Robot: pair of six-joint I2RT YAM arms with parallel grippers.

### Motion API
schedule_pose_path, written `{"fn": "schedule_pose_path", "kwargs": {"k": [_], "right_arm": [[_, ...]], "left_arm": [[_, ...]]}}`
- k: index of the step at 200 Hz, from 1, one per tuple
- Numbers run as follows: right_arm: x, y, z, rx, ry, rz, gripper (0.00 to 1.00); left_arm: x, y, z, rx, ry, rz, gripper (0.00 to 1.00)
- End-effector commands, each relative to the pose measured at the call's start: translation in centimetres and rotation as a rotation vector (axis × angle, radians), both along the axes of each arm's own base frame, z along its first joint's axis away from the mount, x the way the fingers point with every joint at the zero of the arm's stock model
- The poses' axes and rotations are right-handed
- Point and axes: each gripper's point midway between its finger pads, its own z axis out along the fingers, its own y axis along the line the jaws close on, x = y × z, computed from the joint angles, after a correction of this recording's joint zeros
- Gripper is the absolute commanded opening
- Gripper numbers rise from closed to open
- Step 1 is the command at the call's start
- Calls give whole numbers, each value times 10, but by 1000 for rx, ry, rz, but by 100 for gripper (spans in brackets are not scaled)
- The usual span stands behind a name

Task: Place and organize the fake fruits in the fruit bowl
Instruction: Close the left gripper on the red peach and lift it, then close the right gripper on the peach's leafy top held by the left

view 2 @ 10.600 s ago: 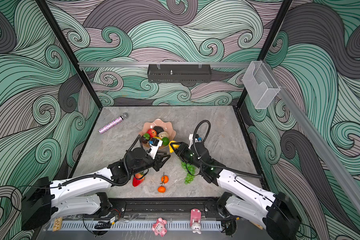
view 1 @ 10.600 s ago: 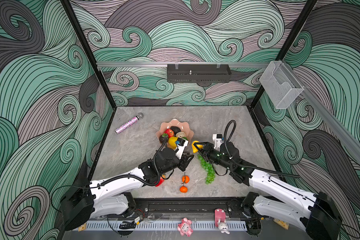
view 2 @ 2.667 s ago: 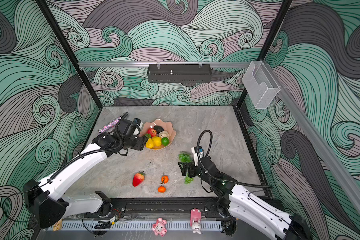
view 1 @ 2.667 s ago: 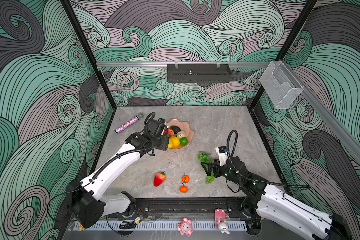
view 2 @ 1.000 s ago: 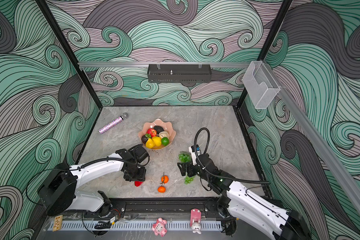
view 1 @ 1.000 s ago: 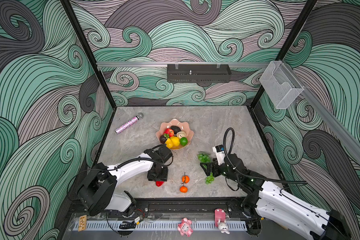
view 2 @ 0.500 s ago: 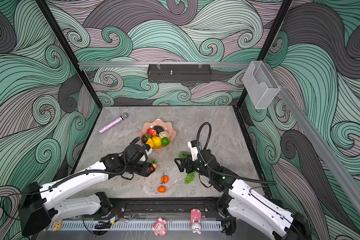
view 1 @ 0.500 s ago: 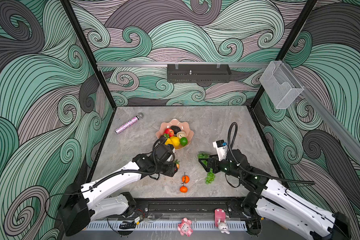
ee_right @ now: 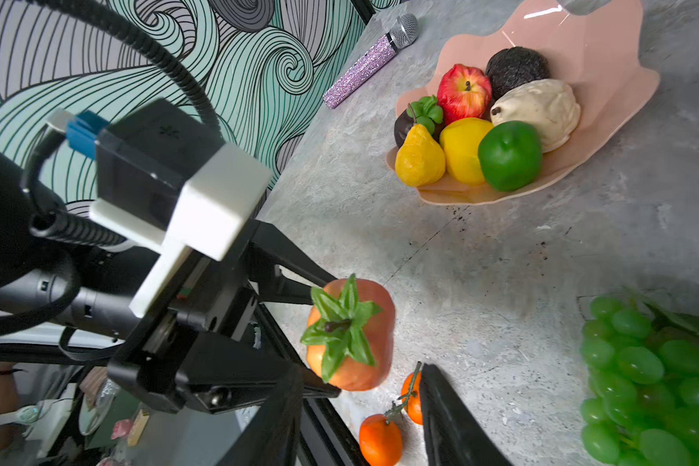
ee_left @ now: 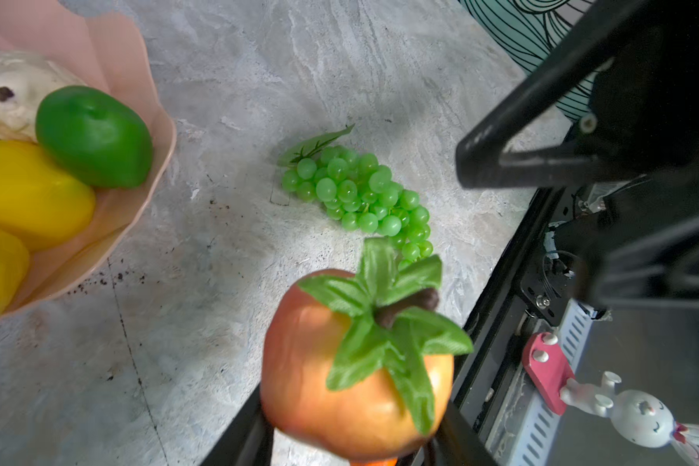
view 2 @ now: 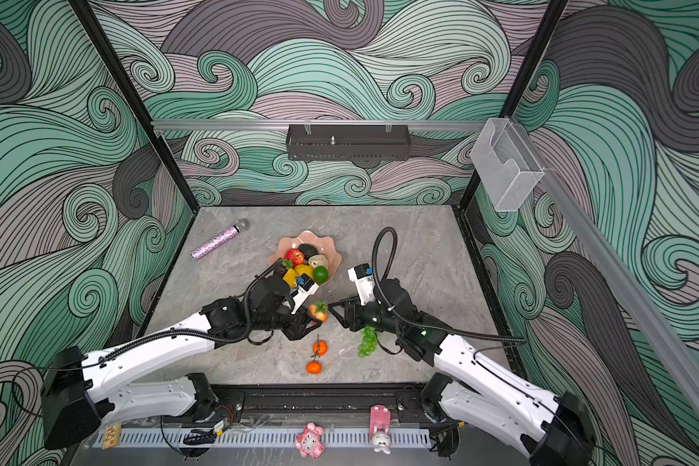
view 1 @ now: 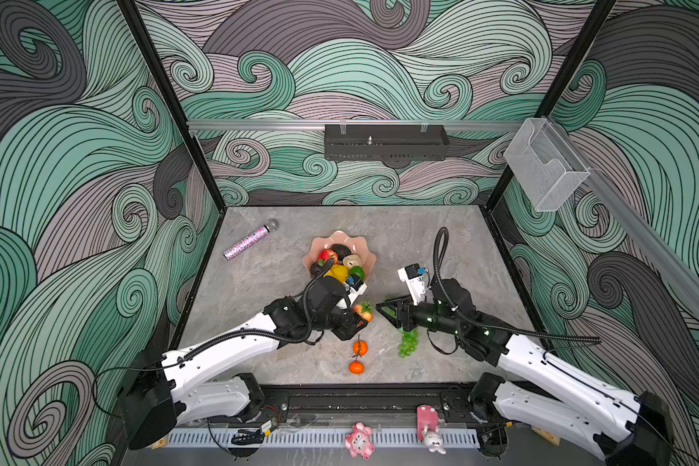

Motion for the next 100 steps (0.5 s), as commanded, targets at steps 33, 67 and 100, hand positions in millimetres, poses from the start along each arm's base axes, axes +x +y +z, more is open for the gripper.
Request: {"fn": "schedule_pose_path", "kwargs": {"k": [33,67,100], "right_arm": [[1,6,9,-116,-111,27,36],[2,9,-1,-164,-108,36,32],[3,10,-14,-192,-106,39,27]], "left_arm": [[-7,-22,6,-32,19,-77,44],[-8,-25,8,-36,13,-89,43],[-10,-27,10,-37,14,-100,43]]}}
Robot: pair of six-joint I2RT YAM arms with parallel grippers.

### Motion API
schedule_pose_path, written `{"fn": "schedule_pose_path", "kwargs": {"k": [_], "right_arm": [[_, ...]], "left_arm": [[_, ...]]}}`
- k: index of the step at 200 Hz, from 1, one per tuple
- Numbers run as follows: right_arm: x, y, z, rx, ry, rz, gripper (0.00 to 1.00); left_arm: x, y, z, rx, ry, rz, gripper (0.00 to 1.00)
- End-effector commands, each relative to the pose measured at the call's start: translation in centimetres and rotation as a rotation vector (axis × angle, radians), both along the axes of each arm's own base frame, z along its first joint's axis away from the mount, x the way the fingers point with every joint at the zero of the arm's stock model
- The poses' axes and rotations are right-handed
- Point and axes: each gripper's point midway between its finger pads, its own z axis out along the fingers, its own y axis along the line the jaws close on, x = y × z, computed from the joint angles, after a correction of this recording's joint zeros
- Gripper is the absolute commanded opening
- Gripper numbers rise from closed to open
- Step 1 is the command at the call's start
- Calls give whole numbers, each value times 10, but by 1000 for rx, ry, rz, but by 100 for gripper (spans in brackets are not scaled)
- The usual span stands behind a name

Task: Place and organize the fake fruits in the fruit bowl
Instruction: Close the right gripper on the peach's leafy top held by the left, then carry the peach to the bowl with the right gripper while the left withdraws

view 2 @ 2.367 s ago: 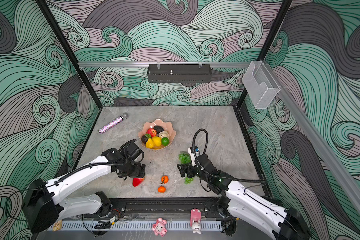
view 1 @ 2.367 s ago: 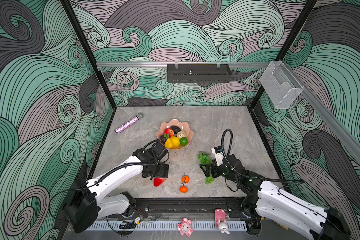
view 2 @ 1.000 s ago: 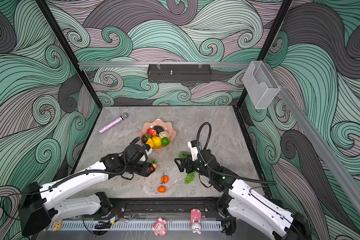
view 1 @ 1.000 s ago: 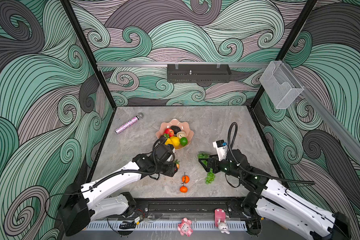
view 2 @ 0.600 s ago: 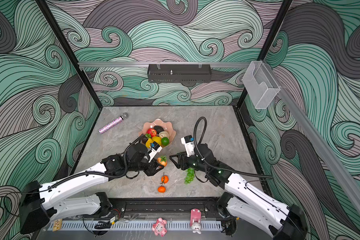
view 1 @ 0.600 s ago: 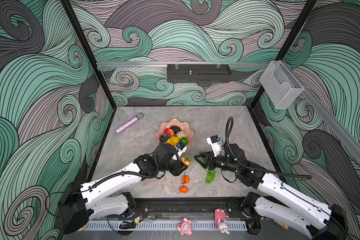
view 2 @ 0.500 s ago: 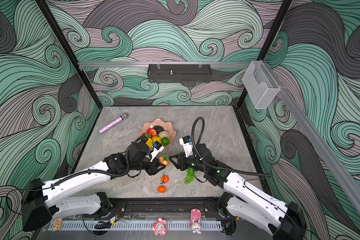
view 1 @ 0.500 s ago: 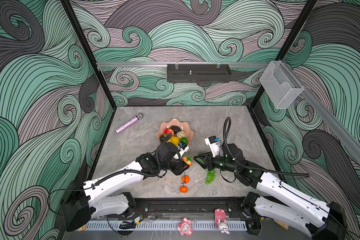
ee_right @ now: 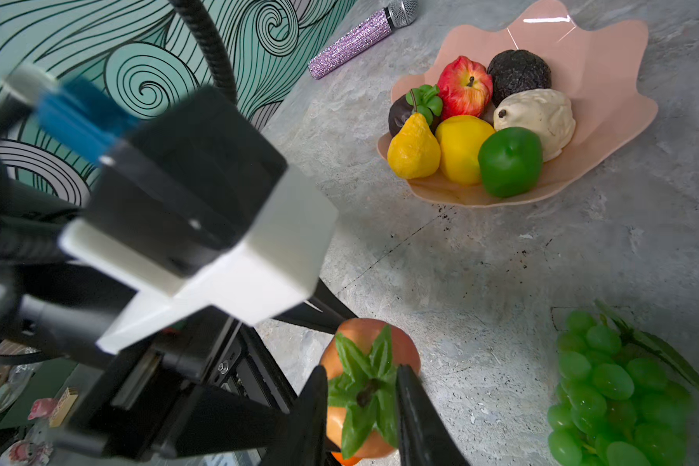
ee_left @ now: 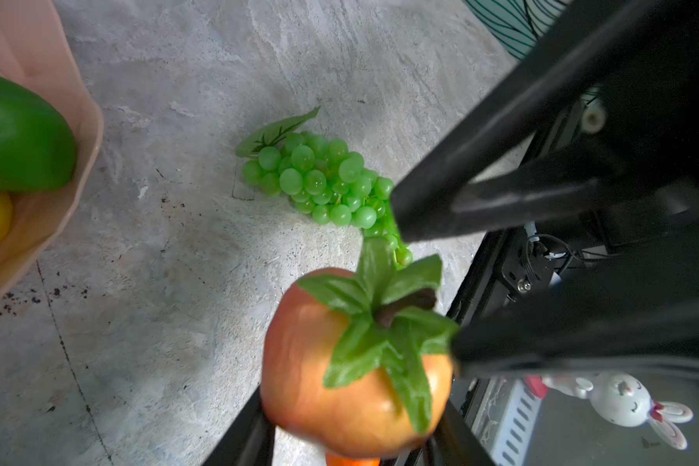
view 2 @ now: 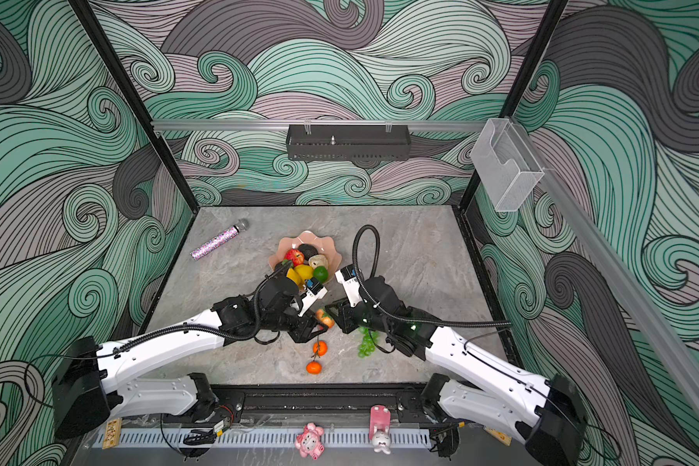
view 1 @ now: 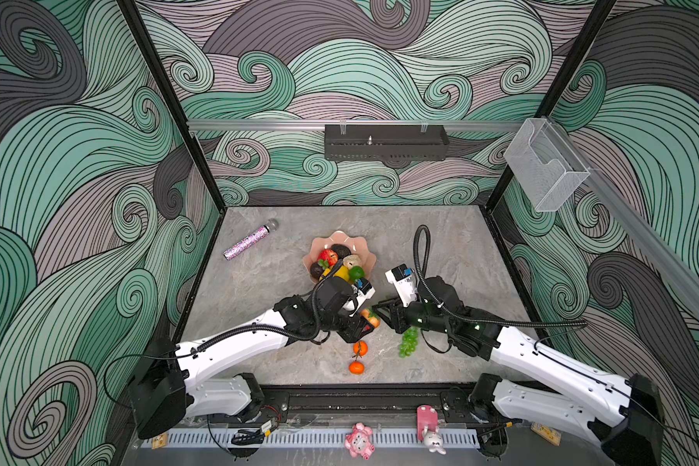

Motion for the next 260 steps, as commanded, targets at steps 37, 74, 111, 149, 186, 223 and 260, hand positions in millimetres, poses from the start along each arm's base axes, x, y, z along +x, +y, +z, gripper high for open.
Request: {"fn": "schedule_pose_path", "kwargs": {"k": [37,74,111,149,186,223,260], "right_arm": [[0,2,-7,-35,-19,15,15],[-1,3,-10,-47,-20,21,6],[0,3,-10,-53,-21,21,1],[7,2,-4,-56,-37,5,0],[48,-19,20,-9,-78,-90,0],[100,-28,39,-47,-159,-180,0],[159,-27,37,-73,-173,-252,0]], "left_arm": [[-2,-12,15,-32,-18,-42,43],[-2,-11,13,-27,-18,-39,44],[-4,-10,12,-18,-11,-45,49],[-2,2,13,1,-23,5,68],[12,39,36,-42,-163,176,89],[20,82,60,-163,-308,348,98],[27,135,55,-142,-377,564,98]]}}
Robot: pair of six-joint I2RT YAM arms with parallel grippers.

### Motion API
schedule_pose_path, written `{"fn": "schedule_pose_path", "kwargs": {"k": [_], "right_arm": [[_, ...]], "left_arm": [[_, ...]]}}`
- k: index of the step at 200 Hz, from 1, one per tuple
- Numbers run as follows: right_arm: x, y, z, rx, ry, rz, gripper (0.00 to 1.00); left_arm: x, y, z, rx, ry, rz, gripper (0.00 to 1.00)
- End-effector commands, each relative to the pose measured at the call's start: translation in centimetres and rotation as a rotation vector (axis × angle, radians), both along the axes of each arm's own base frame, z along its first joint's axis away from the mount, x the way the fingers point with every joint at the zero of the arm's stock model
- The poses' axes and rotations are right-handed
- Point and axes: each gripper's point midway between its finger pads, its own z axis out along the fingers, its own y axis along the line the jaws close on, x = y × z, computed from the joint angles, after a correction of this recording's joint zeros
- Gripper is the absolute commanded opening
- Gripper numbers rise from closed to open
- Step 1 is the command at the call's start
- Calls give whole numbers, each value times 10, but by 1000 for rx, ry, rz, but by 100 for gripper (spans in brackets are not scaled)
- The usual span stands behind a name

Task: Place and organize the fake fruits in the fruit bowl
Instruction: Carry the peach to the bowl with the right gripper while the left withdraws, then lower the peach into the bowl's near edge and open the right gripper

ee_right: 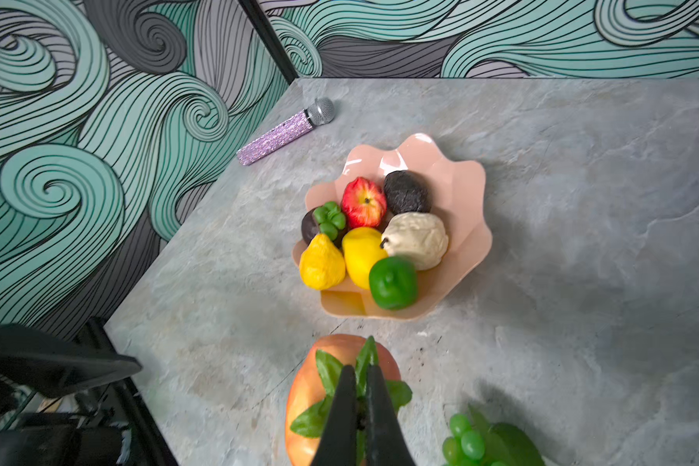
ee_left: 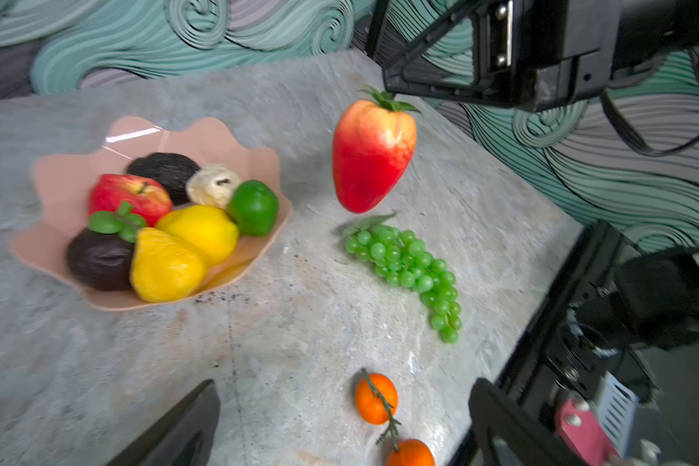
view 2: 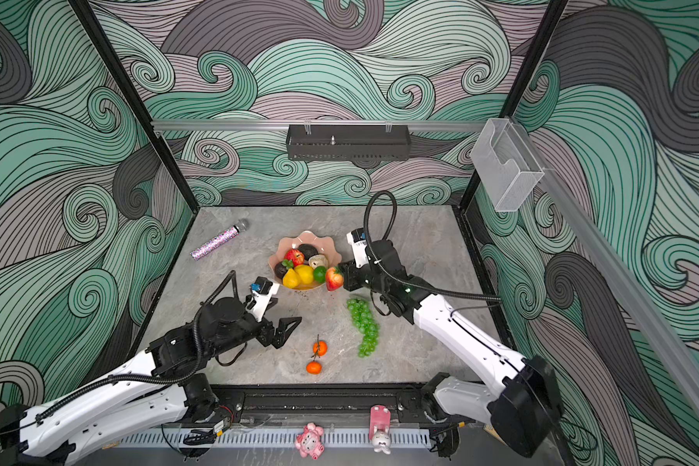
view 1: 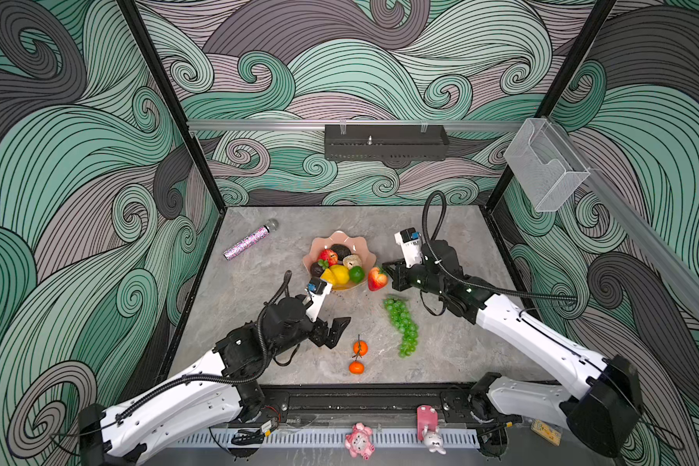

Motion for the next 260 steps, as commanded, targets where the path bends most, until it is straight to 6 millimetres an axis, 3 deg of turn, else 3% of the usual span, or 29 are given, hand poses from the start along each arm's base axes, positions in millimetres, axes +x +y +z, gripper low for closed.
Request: {"fn": "schedule_pose_path", "kwargs": {"k": [1,23,48,108,179,260], "right_arm": [[37,1,2,-30,-43,-35,0],[66,5,-6,-58,-33,-48,0],[91,9,-25,-88,-6,-62,0],[125,14,-63,-124,41,-80,0],[134,13,-99,-129,107,-135,0],[125,14,-109,-126,121,-164,0]], "left_arm": [[14,38,-1,6,-39,209,98],[14,58,-9,6,-47,284,98],[11,63,-20,-7,-32,303,98],[9,65,-30,-3,-13,308,98],[10,65,-31,6,-15,311,98],[12,65,-31,10,-15,317,98]]}}
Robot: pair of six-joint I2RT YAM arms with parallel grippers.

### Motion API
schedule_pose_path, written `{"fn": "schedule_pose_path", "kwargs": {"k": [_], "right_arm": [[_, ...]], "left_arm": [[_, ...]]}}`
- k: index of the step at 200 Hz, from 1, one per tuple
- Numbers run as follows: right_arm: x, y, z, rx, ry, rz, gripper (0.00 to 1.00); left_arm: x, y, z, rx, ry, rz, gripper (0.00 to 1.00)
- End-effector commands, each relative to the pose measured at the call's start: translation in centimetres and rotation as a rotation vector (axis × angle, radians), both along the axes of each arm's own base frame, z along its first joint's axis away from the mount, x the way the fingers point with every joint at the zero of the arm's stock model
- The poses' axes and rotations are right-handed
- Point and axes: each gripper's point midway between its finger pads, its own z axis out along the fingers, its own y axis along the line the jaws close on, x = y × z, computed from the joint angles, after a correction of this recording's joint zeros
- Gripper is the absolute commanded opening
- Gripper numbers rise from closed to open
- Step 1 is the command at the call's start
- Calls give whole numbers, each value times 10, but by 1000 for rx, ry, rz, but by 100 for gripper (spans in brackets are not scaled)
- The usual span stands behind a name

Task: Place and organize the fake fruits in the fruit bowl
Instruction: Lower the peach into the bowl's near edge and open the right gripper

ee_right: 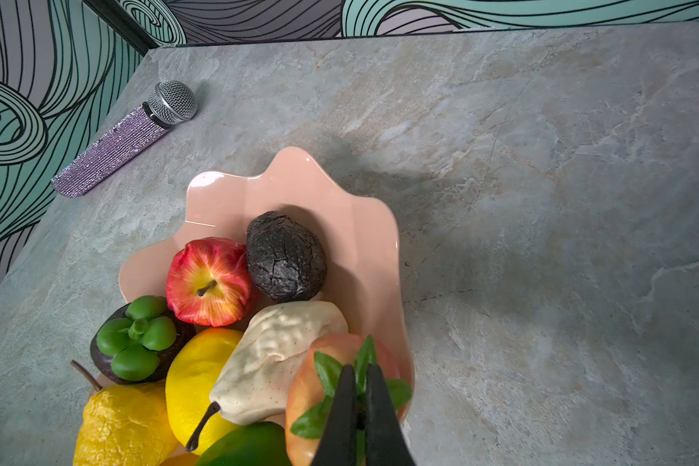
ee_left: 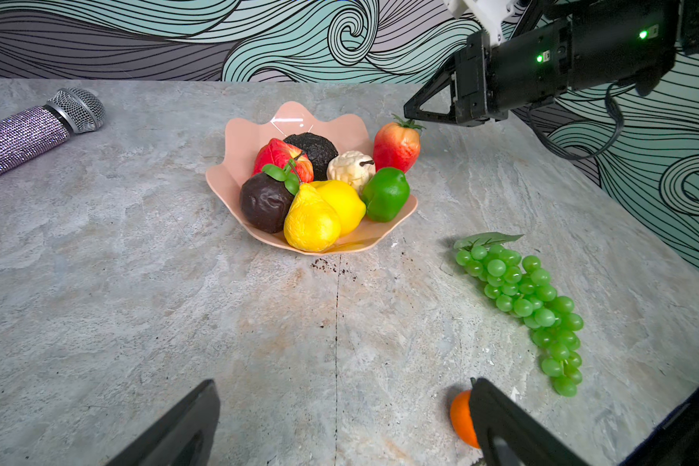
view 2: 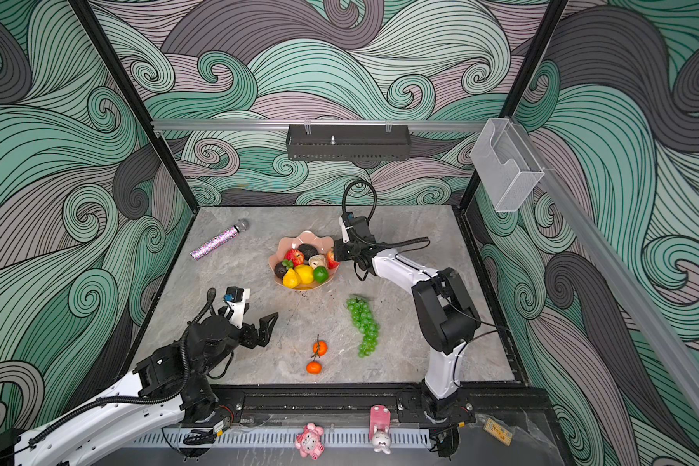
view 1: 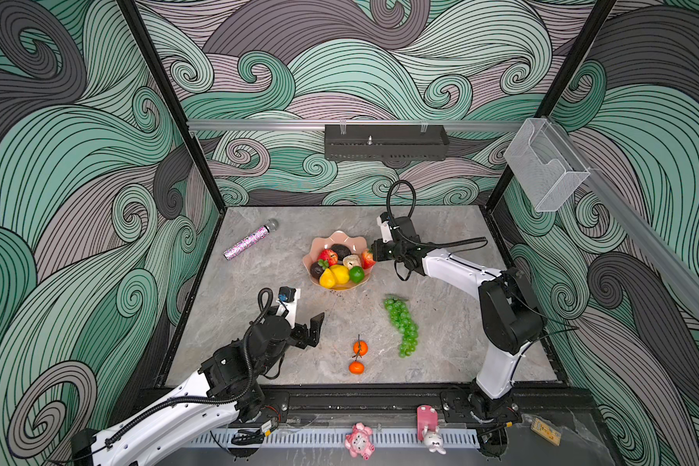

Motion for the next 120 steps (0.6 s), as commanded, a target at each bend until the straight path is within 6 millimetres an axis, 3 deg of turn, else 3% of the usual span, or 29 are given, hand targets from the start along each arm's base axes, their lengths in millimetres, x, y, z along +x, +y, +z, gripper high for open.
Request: {"fn": "schedule_pose_path", "kwargs": {"k": [1,63,120], "right_arm": [[-3,-3,-2,0,-7,-31,0],[-16,-3,-6,-2,2,-54,0],[-17,-4,3,3,-17,-55,3]], "left_arm": [[3,4,5,-12,-7,32,98],[4,4,3,-5,-5,34,98],[4,4,3,-3,-4,36,98]]}}
